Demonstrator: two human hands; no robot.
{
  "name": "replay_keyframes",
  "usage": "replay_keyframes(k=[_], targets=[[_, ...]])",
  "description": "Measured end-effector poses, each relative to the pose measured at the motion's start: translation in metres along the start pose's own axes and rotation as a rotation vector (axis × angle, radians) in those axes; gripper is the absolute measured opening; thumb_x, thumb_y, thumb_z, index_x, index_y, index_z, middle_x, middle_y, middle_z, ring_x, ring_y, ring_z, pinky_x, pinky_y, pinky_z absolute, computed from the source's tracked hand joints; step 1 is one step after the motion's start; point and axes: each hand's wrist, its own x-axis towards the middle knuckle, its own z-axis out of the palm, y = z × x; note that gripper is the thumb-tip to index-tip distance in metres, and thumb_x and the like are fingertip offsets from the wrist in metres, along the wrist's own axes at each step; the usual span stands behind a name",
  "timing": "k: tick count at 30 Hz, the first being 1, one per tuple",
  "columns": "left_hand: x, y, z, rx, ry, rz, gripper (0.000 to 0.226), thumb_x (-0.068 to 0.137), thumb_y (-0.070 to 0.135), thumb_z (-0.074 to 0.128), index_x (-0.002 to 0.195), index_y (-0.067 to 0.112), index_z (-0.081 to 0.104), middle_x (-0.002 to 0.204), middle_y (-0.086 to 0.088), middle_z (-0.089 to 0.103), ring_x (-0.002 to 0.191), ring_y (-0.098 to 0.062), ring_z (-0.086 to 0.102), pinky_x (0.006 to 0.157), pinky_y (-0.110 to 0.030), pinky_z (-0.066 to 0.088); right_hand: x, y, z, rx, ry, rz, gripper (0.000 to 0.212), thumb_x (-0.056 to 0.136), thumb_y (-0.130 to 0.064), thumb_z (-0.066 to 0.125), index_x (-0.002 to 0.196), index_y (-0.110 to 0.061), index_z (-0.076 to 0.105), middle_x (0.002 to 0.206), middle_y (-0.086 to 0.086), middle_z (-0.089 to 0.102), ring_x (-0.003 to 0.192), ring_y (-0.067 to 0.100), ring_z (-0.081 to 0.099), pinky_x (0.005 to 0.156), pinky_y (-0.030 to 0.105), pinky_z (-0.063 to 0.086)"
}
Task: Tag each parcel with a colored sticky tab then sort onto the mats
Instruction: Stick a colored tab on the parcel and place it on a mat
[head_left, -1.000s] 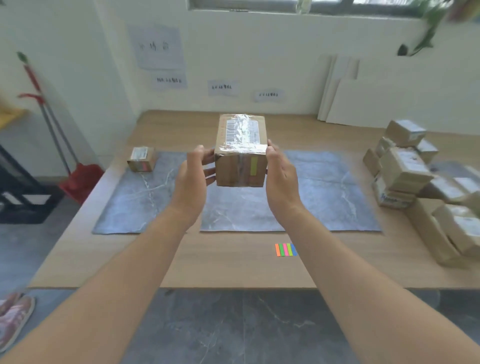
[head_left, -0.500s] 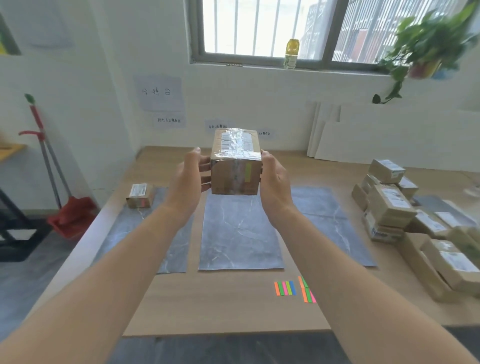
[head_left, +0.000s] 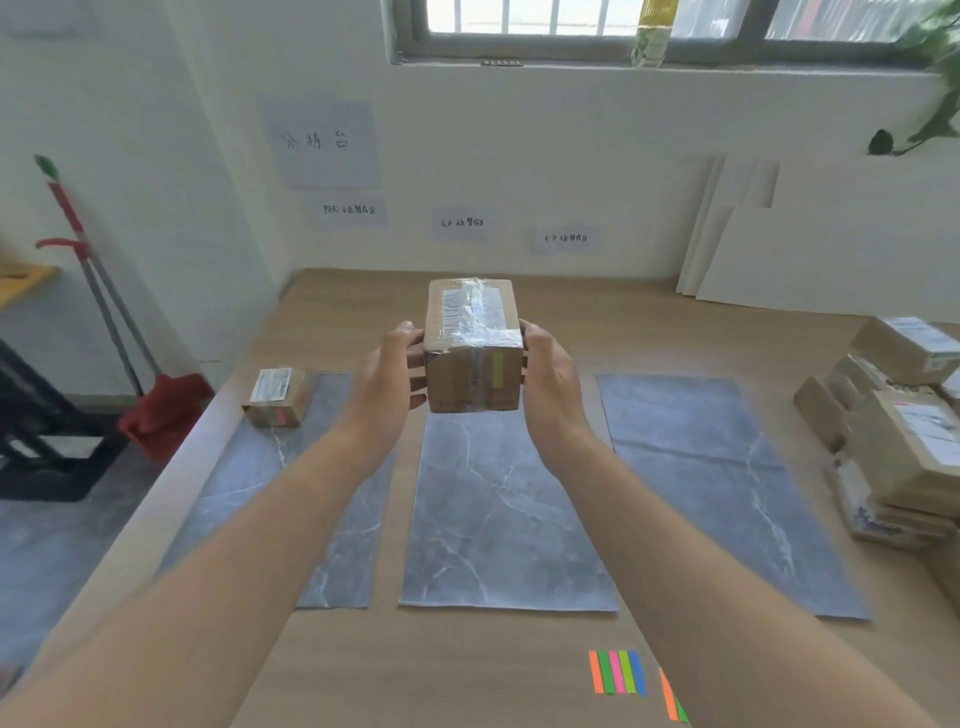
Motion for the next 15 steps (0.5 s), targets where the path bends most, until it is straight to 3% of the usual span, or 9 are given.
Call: replay_keyframes(k=[3, 6, 8, 11, 15], targets=[[0.048, -0.022, 0.003, 0.058, 0.009, -0.052, 0.045, 0.106, 0.045, 0.023, 0.101, 0.033, 0.066, 0.101, 0.011, 0.073, 0.106, -0.015, 0.063, 0.099, -0.039, 0.046, 0.050, 0.033, 0.013, -0.064, -0.032, 0.076, 0.054, 0.097, -0.052, 0.030, 0.100, -0.016, 0.069, 0.107, 0.014, 0.069, 0.098, 0.022, 0.064, 0.085, 0.045, 0.056], [0.088, -0.046, 0.004, 0.080, 0.020, -0.103, 0.046, 0.106, 0.047, 0.023, 0.102, 0.031, 0.066, 0.104, 0.007, 0.073, 0.108, -0.019, 0.063, 0.098, -0.039, 0.045, 0.085, 0.065, 0.023, -0.101, -0.044, 0.159, 0.053, 0.092, -0.060, 0.030, 0.108, -0.033, 0.072, 0.117, 0.007, 0.067, 0.113, 0.023, 0.061, 0.099, 0.050, 0.053], [0.112, -0.062, 0.004, 0.072, 0.027, -0.161, 0.048, 0.105, 0.048, 0.023, 0.102, 0.028, 0.066, 0.102, 0.003, 0.073, 0.103, -0.021, 0.063, 0.097, -0.039, 0.044, 0.098, 0.076, 0.029, -0.071, -0.040, 0.174, 0.049, 0.093, -0.055, 0.031, 0.106, -0.034, 0.073, 0.114, 0.004, 0.070, 0.111, 0.023, 0.063, 0.094, 0.044, 0.056], [0.144, -0.086, 0.001, 0.038, 0.037, -0.230, 0.047, 0.105, 0.048, 0.025, 0.106, 0.024, 0.065, 0.102, -0.002, 0.072, 0.094, -0.018, 0.063, 0.097, -0.039, 0.044, 0.116, 0.095, 0.039, -0.025, -0.047, 0.221, 0.044, 0.094, -0.046, 0.032, 0.100, -0.033, 0.074, 0.106, 0.002, 0.073, 0.098, 0.014, 0.068, 0.076, 0.025, 0.056], [0.185, -0.123, -0.003, 0.006, 0.014, -0.290, 0.046, 0.106, 0.046, 0.025, 0.106, 0.024, 0.065, 0.108, -0.002, 0.072, 0.099, -0.018, 0.063, 0.097, -0.038, 0.044, 0.140, 0.125, 0.053, -0.026, -0.035, 0.291, 0.041, 0.102, -0.038, 0.034, 0.111, -0.033, 0.074, 0.108, -0.005, 0.074, 0.090, -0.001, 0.067, 0.064, 0.008, 0.048]])
